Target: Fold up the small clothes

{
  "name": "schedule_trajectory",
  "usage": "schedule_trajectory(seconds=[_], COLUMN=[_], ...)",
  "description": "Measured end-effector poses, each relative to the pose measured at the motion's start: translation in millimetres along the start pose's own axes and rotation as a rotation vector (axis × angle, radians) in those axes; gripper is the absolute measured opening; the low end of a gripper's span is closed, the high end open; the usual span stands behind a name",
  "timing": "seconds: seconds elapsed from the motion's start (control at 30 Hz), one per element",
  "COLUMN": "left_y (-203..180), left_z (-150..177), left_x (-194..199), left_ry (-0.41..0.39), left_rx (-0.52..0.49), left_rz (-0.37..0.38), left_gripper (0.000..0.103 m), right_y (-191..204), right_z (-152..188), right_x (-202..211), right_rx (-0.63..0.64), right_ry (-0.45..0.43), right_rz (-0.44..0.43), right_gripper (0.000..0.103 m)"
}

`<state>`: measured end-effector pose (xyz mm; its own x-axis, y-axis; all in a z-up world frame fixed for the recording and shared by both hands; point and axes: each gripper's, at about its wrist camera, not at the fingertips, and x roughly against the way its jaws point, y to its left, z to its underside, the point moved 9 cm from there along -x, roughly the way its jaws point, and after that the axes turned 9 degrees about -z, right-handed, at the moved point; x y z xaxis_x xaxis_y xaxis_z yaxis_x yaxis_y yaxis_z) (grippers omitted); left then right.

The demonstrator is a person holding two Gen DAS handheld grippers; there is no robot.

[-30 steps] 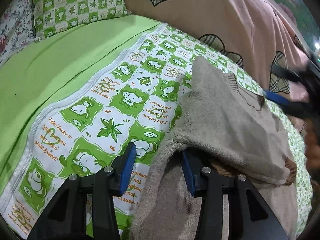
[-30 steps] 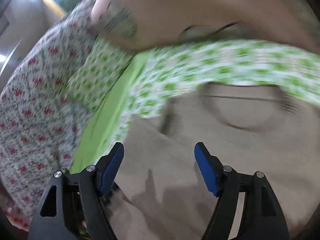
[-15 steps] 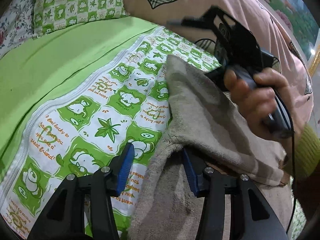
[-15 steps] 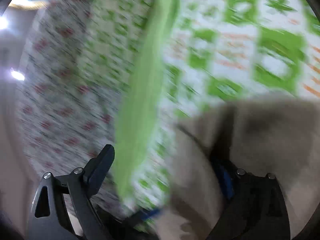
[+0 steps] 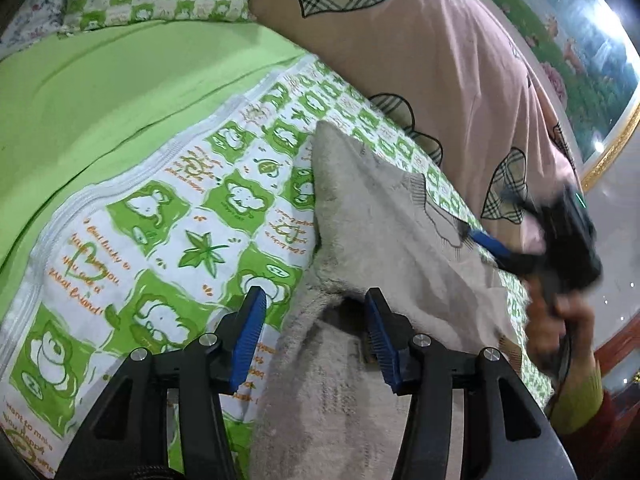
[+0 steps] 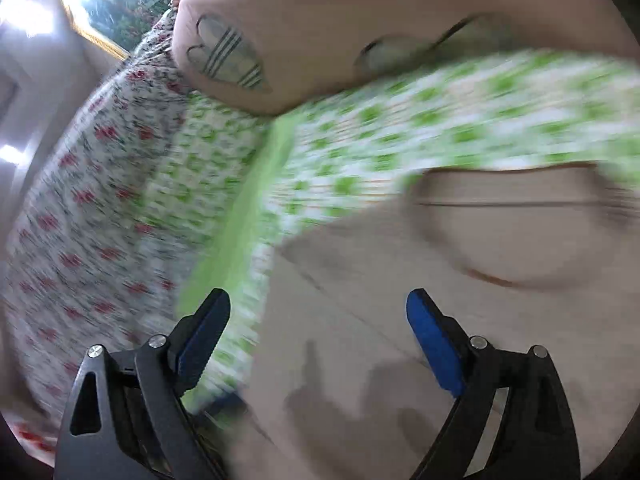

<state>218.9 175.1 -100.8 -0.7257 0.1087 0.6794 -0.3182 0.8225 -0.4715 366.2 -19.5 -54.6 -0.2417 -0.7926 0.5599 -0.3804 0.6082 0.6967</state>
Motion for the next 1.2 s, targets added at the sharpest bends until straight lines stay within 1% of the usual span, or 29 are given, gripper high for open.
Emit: schedule_trajectory(seconds=[0.07,0.13,0.17,0.2,0.23,0.27,0.3,0.33,0.4,0.43,0.53,0.63,0.7,0.73,0.77,0.83,0.87,0.93,1.0,1.1,1.17,1.2], left_y=[-6,-14,-17,-19,-20,-21,-21,-21,-17,-15,-14,-16,-15,-12,-9,-7,-7,-8,-11,-13,-12,-9], left_z=[-5,-12,-16,-20,-24,-29,-33,-38,-43,-44,-38,-36,-36,-36,-36,-37,-37,-34,-25,-3,16,25], left_x=[-1,-1,-1,-2,-4,-7,-11,-16,-29,-35,-49,-51,-53,-55,-56,-55,-53,-39,-24,5,27,38], left_ry=[0.010,0.002,-0.005,-0.011,-0.016,-0.018,-0.018,-0.016,-0.008,0.004,0.030,0.015,0.009,0.012,0.014,0.019,0.023,0.027,0.033,0.047,0.037,0.028], left_rx=[-0.022,-0.066,-0.081,-0.097,-0.106,-0.112,-0.119,-0.124,-0.143,-0.164,-0.217,-0.271,-0.284,-0.278,-0.271,-0.257,-0.256,-0.264,-0.266,-0.257,-0.262,-0.273], left_rz=[-0.015,-0.049,-0.059,-0.077,-0.098,-0.118,-0.138,-0.162,-0.244,-0.284,-0.343,-0.390,-0.415,-0.419,-0.421,-0.418,-0.418,-0.416,-0.394,-0.345,-0.313,-0.302], left_gripper=[0.052,0.052,0.052,0.052,0.052,0.052,0.052,0.052,0.052,0.052,0.052,0.052,0.054,0.054,0.056,0.057,0.057,0.057,0.055,0.055,0.055,0.055], right_y=[-22,-48,-65,-81,-94,-107,-115,-120,-126,-127,-125,-107,-103,-107,-115,-134,-140,-133,-119,-93,-77,-70], right_z=[18,34,44,55,65,76,85,93,107,114,122,108,100,102,104,113,118,120,123,137,153,161], right_x=[56,105,130,152,168,182,189,192,190,184,168,177,185,184,181,171,172,181,197,218,226,229], right_rx=[0.044,0.043,0.025,-0.004,-0.037,-0.071,-0.091,-0.104,-0.113,-0.107,-0.084,-0.036,-0.051,-0.072,-0.088,-0.134,-0.156,-0.163,-0.151,-0.113,-0.093,-0.087], right_ry=[-0.047,-0.093,-0.113,-0.126,-0.135,-0.138,-0.138,-0.131,-0.112,-0.095,-0.046,-0.123,-0.168,-0.167,-0.150,-0.105,-0.099,-0.132,-0.164,-0.195,-0.204,-0.209], right_rz=[0.121,0.235,0.297,0.343,0.378,0.411,0.429,0.437,0.452,0.456,0.475,0.496,0.502,0.506,0.529,0.571,0.570,0.555,0.550,0.520,0.486,0.472], right_gripper=[0.090,0.088,0.082,0.077,0.069,0.063,0.060,0.055,0.051,0.047,0.005,0.005,0.005,0.005,0.005,0.006,0.008,0.009,0.010,0.020,0.033,0.034])
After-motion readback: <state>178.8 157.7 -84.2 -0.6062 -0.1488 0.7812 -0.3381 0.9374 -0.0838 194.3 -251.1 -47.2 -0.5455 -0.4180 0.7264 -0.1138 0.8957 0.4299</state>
